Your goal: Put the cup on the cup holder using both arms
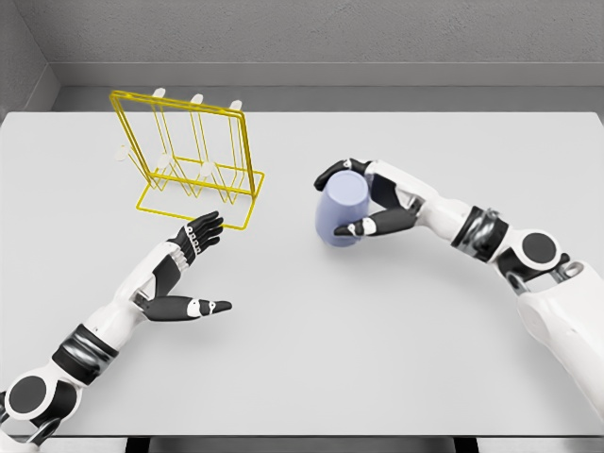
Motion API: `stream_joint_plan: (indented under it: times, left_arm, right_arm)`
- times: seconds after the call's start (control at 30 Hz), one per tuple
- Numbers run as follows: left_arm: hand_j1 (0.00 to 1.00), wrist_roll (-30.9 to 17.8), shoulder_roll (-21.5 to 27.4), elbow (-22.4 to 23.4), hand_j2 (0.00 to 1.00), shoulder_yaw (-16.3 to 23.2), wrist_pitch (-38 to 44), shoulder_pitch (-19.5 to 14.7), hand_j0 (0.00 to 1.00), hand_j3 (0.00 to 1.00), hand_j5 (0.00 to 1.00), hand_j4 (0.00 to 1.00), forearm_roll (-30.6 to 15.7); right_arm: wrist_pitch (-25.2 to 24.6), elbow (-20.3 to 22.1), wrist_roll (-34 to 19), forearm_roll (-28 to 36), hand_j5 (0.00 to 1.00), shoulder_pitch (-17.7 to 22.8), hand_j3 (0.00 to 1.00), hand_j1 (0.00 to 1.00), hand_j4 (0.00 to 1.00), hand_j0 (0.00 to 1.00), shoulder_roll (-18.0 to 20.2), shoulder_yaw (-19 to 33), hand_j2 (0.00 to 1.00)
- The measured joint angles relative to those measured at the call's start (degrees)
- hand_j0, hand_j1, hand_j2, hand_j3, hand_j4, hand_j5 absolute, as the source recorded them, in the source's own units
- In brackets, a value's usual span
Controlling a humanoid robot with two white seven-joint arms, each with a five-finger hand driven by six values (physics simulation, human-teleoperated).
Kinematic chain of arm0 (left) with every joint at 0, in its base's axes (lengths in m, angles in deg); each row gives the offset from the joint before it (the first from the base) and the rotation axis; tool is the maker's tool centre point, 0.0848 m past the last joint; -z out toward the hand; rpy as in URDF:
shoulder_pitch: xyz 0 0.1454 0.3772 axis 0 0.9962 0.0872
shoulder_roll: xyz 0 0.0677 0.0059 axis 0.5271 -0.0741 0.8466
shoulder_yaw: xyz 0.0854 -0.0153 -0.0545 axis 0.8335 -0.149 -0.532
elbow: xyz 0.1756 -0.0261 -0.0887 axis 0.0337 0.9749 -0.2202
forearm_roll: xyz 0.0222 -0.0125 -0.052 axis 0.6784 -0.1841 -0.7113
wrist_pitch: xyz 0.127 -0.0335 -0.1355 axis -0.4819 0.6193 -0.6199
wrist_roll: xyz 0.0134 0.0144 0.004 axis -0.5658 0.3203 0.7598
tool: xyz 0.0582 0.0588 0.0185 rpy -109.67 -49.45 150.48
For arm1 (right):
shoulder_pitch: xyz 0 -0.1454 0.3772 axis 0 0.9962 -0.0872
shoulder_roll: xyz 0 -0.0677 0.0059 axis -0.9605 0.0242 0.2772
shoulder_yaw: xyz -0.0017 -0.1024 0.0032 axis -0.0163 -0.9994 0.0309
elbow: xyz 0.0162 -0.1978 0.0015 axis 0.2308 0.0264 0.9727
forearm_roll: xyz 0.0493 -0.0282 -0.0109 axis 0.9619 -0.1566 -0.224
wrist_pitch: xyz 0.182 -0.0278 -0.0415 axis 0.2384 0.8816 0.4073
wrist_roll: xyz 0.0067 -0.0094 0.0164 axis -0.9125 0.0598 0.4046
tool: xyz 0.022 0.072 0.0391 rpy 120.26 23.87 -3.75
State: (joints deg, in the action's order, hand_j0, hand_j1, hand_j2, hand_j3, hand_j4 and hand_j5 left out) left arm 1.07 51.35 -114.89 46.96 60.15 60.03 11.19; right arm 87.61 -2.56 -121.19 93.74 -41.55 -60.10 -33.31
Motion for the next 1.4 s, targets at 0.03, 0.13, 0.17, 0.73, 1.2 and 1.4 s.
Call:
stream_joint_plan:
  times: [0.03, 0.13, 0.17, 0.73, 1.2, 1.4]
  left_arm:
    - [1.0, 0.0, 0.05, 0.0, 1.0, 0.0, 0.0, 0.0, 1.0, 1.0, 1.0, 1.0, 0.02]
    - [1.0, 0.0, 0.28, 0.0, 1.0, 0.0, 0.0, 0.0, 1.0, 1.0, 1.0, 1.0, 0.03]
    - [1.0, 0.0, 0.33, 0.0, 1.0, -0.01, 0.0, 0.0, 1.0, 1.0, 1.0, 1.0, 0.01]
    - [1.0, 0.01, -0.01, 0.0, 1.0, 0.02, -0.01, -0.09, 1.0, 1.0, 1.0, 1.0, -0.08]
    - [1.0, 0.0, 0.27, 0.0, 1.0, 0.09, -0.11, 0.26, 1.0, 1.0, 1.0, 1.0, -0.11]
    - [1.0, 0.01, 0.65, 0.0, 1.0, 0.11, -0.4, 0.18, 1.0, 1.0, 1.0, 1.0, 0.05]
  right_arm:
    - [-0.01, -0.02, 0.0, 0.0, 0.55, -0.44, 0.55, 0.55, 0.55, 0.55, -0.22, -0.37, 0.55]
    - [-0.01, -0.02, 0.0, -0.03, 0.55, -0.7, 0.55, 0.55, 0.55, 0.55, -1.12, -1.75, 0.55]
    - [-0.02, -0.01, 0.0, -0.04, 0.55, -0.7, 0.55, 0.55, 0.55, 0.55, -1.39, -2.18, 0.55]
    - [0.4, -1.96, -0.06, -0.54, 0.55, 0.09, 0.55, 0.55, 0.55, 0.55, -2.19, -6.22, 0.55]
    - [1.37, -3.2, -0.01, -0.7, 0.84, 0.18, 0.84, 0.84, 0.84, 0.84, -2.36, -6.3, 0.84]
    - [3.18, -4.73, 0.0, -2.22, 1.0, 0.0, 1.0, 1.0, 1.0, 1.0, -3.52, -6.95, 1.0]
